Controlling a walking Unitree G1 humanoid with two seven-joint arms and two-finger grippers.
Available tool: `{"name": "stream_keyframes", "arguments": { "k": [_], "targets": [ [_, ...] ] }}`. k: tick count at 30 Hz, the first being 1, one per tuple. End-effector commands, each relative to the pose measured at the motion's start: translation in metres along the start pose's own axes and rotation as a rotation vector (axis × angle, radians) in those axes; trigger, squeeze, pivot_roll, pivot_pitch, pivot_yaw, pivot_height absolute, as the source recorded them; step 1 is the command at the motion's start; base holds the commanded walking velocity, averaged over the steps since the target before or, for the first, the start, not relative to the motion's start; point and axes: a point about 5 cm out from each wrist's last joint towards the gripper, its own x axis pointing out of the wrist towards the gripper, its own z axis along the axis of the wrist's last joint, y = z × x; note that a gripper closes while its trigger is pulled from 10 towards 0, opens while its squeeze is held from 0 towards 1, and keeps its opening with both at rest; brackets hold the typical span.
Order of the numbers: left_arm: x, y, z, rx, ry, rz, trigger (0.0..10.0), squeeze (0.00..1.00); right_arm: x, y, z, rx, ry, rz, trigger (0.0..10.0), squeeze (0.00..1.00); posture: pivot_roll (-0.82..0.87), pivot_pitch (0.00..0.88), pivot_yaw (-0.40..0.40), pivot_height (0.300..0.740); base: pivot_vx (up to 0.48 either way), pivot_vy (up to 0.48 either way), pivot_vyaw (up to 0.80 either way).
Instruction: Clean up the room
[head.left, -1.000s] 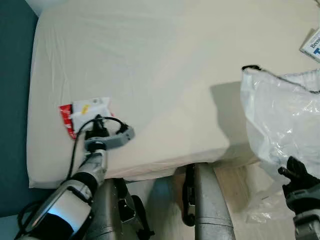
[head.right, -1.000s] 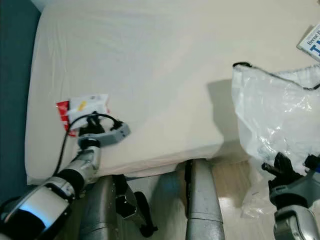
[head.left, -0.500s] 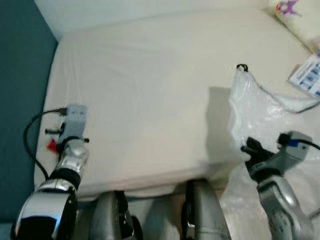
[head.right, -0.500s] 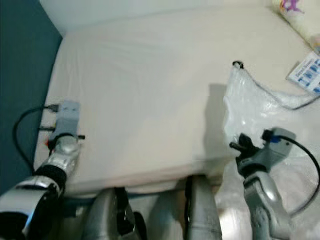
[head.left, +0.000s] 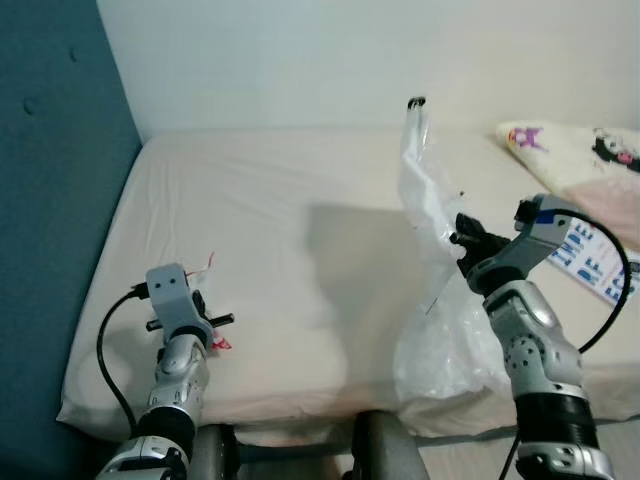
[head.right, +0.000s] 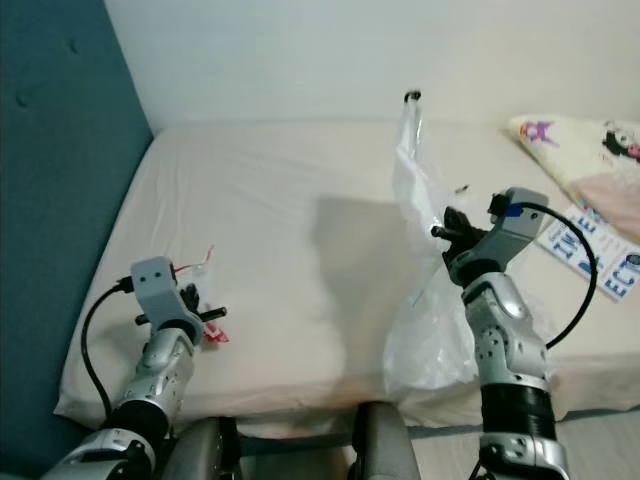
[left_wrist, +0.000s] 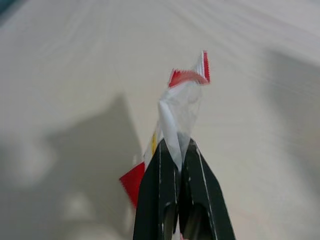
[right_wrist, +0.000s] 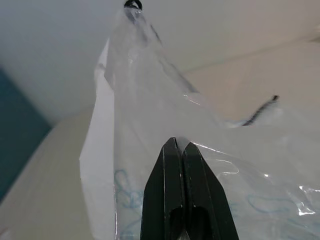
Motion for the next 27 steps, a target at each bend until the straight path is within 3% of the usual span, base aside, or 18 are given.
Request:
{"name": "stream_keyframes", "arguments": {
  "k": [1,2,3,4,7,12,14,18,19,24,25,26,27],
  "targets": [
    [-0.007,-0.013,-0.011,-0.037,0.020,-0.065,2.1,0.00,0.001,0.005,-0.015,-0.011,0.042,0.039,0.0,0.00,0.04,0.000,-0.088,0.596,0.000,0.000,0.00],
    [-0.007,-0.013,-0.011,-0.037,0.020,-0.065,2.1,0.00,0.001,0.005,-0.015,-0.011,0.042,0.039,0.0,0.00,0.04,0.000,-0.088,0.596,0.000,0.000,0.00],
    [-0.010,-0.022,-0.011,-0.034,0.005,-0.115,3.3,0.00,0.002,0.008,-0.023,-0.025,0.080,0.052,0.0,0.00,0.04,0.000,-0.088,0.596,0.000,0.000,0.00],
    [-0.011,-0.030,-0.011,-0.031,-0.002,-0.164,10.0,0.00,0.003,0.010,-0.032,-0.028,0.119,0.061,10.0,0.00,0.04,0.000,-0.086,0.596,0.000,0.000,0.00],
    [-0.013,-0.039,-0.009,-0.036,-0.016,-0.228,10.0,0.00,0.002,0.011,-0.045,-0.017,0.165,0.079,10.0,0.00,0.05,0.000,-0.089,0.596,0.000,0.000,0.00],
    [-0.012,-0.040,-0.002,0.003,-0.071,-0.267,10.0,0.00,-0.007,0.002,-0.072,0.005,0.264,0.053,10.0,0.00,0.04,0.000,-0.090,0.611,0.000,0.000,0.00],
    [-0.013,-0.034,-0.003,0.095,-0.086,-0.281,10.0,0.00,-0.016,-0.001,-0.090,0.001,0.317,0.045,10.0,0.00,0.04,0.000,-0.088,0.621,0.000,0.000,0.00],
    [-0.016,-0.026,-0.009,0.192,-0.079,-0.291,10.0,0.00,-0.022,-0.002,-0.101,-0.003,0.346,0.048,10.0,0.00,0.03,0.000,-0.084,0.631,0.000,0.000,0.00],
    [-0.020,-0.010,-0.022,0.268,-0.028,-0.271,10.0,0.00,-0.028,0.001,-0.111,-0.016,0.375,0.061,10.0,0.00,0.02,0.000,-0.078,0.641,0.000,0.000,0.00],
    [-0.026,0.006,-0.037,0.303,0.037,-0.242,10.0,0.00,-0.034,0.004,-0.120,-0.032,0.405,0.076,10.0,0.00,0.02,0.000,-0.077,0.656,0.000,0.000,0.00],
    [-0.029,0.014,-0.044,0.329,0.071,-0.227,10.0,0.00,-0.037,0.005,-0.125,-0.035,0.418,0.082,10.0,0.00,0.02,0.000,-0.077,0.661,0.000,0.000,0.00],
    [-0.039,0.033,-0.062,0.403,0.159,-0.187,10.0,0.00,-0.043,0.007,-0.135,-0.044,0.451,0.091,10.0,0.00,0.01,0.000,-0.073,0.671,0.000,0.000,0.00],
    [-0.039,0.033,-0.062,0.403,0.159,-0.187,10.0,0.00,-0.043,0.007,-0.135,-0.044,0.451,0.091,10.0,0.00,0.01,0.000,-0.073,0.671,0.000,0.000,0.00]
  ]
}}
